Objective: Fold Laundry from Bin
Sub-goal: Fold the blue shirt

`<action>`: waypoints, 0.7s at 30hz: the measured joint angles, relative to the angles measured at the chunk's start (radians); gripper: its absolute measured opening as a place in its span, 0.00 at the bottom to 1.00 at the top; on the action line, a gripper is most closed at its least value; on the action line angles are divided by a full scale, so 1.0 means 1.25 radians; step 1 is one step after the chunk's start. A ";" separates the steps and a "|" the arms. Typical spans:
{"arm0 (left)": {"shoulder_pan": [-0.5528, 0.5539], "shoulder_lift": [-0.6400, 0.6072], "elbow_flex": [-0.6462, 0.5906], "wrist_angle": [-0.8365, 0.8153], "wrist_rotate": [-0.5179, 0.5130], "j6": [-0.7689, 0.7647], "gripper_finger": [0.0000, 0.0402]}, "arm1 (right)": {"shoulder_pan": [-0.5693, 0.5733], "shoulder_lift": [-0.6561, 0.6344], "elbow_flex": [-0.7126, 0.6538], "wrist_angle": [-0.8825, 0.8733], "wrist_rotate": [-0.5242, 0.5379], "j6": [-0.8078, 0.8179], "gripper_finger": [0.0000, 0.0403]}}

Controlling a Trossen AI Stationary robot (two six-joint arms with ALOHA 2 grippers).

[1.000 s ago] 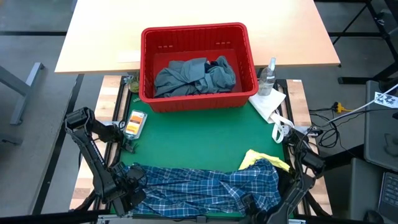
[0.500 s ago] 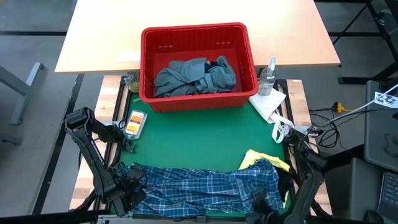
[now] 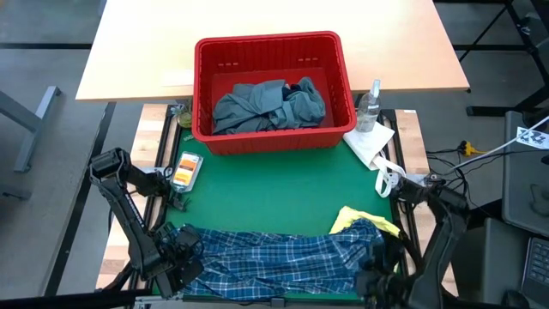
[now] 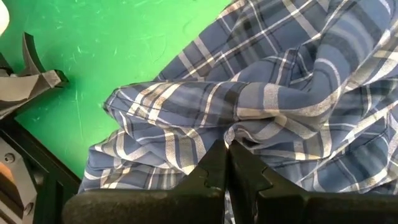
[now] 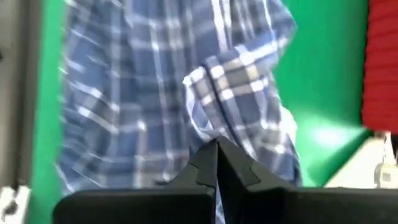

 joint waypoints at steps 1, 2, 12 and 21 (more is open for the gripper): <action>0.000 0.000 0.000 0.000 0.000 0.000 0.00 | 0.000 -0.024 -0.027 0.001 -0.015 0.000 0.00; 0.000 0.000 0.000 -0.002 0.000 0.000 0.00 | -0.001 -0.047 -0.052 0.000 -0.027 0.001 0.00; 0.048 0.000 -0.007 -0.044 -0.077 0.039 0.00 | 0.000 -0.208 -0.300 -0.001 -0.131 0.124 0.00; 0.100 0.000 -0.060 -0.047 -0.082 0.087 0.00 | 0.000 -0.207 -0.387 0.000 -0.256 0.199 0.00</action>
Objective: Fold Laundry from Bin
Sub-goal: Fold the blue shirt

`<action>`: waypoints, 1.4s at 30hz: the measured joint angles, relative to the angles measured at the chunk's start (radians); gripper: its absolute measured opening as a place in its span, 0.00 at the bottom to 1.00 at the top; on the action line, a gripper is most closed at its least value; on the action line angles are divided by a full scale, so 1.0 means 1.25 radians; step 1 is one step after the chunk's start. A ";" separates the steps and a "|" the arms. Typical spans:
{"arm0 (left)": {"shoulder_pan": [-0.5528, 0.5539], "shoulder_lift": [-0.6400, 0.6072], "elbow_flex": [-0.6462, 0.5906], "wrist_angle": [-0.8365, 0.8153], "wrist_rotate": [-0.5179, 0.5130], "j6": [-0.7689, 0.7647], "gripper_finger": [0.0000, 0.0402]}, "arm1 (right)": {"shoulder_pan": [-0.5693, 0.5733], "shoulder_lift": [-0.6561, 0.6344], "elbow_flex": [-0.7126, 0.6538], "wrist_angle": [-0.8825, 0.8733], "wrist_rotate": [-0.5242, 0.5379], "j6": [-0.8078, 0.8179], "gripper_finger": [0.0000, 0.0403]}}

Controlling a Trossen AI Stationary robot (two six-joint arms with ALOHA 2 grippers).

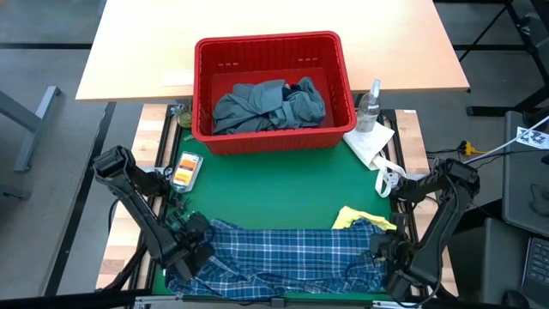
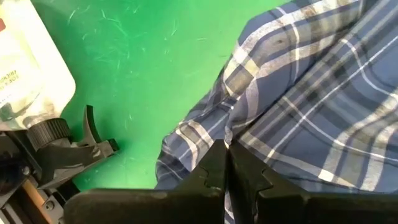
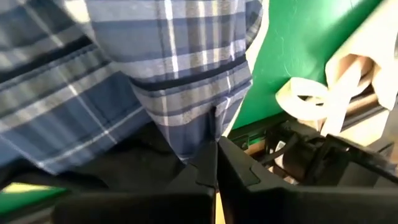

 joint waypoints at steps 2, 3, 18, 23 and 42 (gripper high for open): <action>0.008 0.000 -0.008 0.001 -0.002 -0.001 0.00 | 0.000 0.000 0.000 0.001 -0.006 0.025 0.00; 0.011 0.000 -0.012 0.004 -0.002 -0.001 0.00 | 0.000 0.000 0.000 0.002 -0.006 0.035 0.00; 0.022 0.000 -0.019 0.007 0.065 0.009 0.30 | 0.000 0.000 0.000 0.001 -0.016 0.028 0.07; 0.022 0.000 -0.019 0.006 0.132 0.046 0.35 | 0.000 0.000 0.000 0.000 -0.023 0.028 0.19; -0.048 -0.018 0.082 0.037 0.193 0.090 0.24 | 0.001 0.000 0.092 0.000 -0.188 -0.032 0.42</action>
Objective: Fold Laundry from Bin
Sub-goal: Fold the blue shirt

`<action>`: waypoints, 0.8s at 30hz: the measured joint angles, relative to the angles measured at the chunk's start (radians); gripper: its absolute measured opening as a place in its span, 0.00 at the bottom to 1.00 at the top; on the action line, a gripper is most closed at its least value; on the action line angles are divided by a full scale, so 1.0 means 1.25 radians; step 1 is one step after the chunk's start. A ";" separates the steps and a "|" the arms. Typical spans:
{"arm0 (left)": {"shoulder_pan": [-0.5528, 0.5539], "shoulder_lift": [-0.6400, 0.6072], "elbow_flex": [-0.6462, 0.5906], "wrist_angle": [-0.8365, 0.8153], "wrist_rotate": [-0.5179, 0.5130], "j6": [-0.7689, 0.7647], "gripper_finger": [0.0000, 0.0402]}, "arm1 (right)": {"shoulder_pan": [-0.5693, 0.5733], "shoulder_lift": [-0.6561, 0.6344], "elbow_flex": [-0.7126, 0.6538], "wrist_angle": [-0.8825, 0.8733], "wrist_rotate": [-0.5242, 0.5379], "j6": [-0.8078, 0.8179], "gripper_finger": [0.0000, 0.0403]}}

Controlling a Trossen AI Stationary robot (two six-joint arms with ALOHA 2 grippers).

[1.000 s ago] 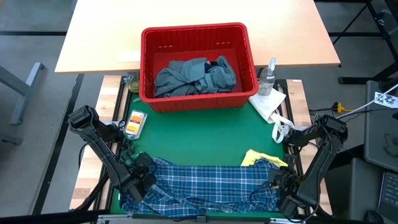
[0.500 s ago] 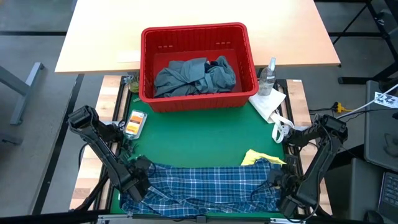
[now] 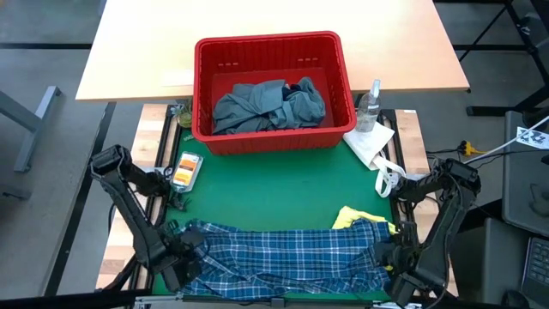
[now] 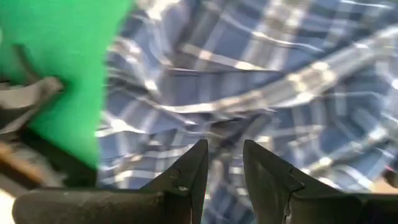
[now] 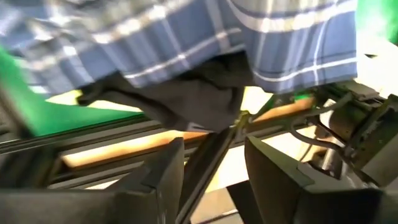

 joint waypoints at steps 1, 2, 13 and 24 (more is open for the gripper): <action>-0.006 0.000 0.000 0.016 -0.010 0.000 0.24 | 0.000 0.000 0.014 0.001 0.000 0.000 0.42; -0.014 0.000 0.000 0.032 -0.020 0.000 0.24 | 0.000 0.000 0.026 0.001 0.000 0.000 0.42; -0.047 0.003 0.000 0.098 -0.174 0.060 0.24 | 0.000 0.000 0.066 0.171 0.220 -0.031 0.42; -0.041 0.003 -0.068 0.285 -0.252 0.292 0.39 | -0.001 0.000 0.066 0.387 0.474 -0.207 0.42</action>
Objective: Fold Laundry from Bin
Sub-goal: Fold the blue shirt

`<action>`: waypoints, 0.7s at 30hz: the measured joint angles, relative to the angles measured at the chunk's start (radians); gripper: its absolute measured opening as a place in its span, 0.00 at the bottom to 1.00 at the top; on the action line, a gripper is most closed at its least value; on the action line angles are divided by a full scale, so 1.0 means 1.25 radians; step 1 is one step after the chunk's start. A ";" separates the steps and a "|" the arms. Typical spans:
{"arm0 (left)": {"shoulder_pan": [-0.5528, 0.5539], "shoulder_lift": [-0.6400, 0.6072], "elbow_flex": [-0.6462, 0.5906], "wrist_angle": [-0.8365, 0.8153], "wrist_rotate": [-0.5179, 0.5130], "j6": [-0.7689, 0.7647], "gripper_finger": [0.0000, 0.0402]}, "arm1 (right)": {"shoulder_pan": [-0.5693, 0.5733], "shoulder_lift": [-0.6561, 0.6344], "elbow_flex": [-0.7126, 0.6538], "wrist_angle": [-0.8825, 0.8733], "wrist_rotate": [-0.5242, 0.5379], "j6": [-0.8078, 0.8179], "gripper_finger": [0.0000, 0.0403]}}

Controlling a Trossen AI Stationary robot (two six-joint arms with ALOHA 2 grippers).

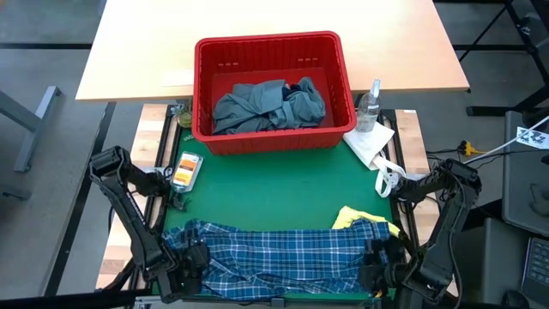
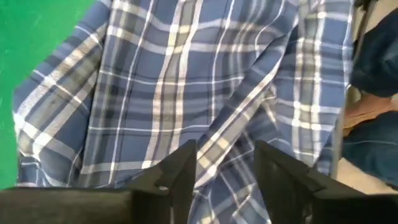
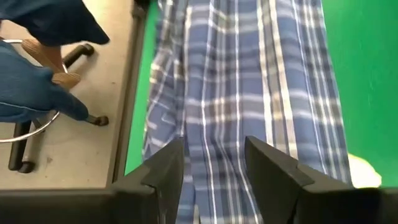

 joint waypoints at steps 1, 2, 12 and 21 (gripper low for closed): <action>0.003 0.000 -0.009 0.007 0.000 0.008 0.41 | 0.000 0.000 0.000 0.011 0.006 -0.014 0.42; 0.006 0.000 -0.016 0.009 0.000 0.016 0.43 | 0.000 0.000 0.000 0.019 0.010 -0.026 0.42; 0.033 0.000 -0.094 0.067 0.022 0.142 0.53 | 0.000 0.000 0.000 0.035 0.025 -0.046 0.42; 0.033 0.001 -0.163 0.158 0.098 0.143 0.31 | 0.000 0.000 0.000 0.034 0.026 -0.046 0.42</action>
